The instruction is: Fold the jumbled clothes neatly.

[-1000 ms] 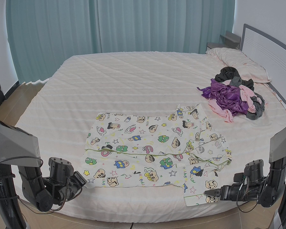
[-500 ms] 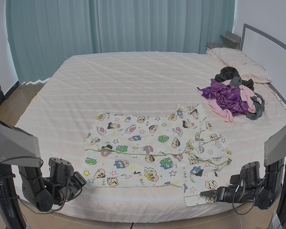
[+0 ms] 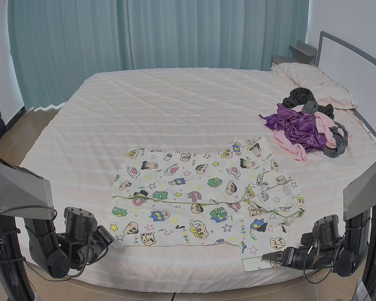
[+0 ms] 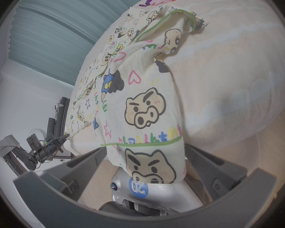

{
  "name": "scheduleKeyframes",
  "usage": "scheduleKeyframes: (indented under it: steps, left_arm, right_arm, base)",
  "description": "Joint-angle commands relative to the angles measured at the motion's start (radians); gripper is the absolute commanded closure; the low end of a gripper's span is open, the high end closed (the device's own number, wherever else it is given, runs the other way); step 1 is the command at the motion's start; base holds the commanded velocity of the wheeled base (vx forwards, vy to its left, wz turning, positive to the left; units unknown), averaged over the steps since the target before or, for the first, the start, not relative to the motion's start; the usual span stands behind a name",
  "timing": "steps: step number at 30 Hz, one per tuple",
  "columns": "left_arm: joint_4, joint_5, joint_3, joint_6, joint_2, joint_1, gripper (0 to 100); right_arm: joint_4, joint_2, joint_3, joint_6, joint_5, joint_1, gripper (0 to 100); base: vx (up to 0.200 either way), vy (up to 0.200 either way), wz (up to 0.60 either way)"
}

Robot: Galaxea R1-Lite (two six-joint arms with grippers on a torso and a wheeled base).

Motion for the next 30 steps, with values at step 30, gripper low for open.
scheduleKeyframes:
  steps: [30]
  left_arm:
    - [0.001, 0.064, 0.127, 0.176, -0.135, -0.071, 100]
  right_arm:
    - [0.447, -0.338, 0.018, -0.029, -0.090, 0.009, 100]
  base:
    - [0.000, 0.000, 0.00]
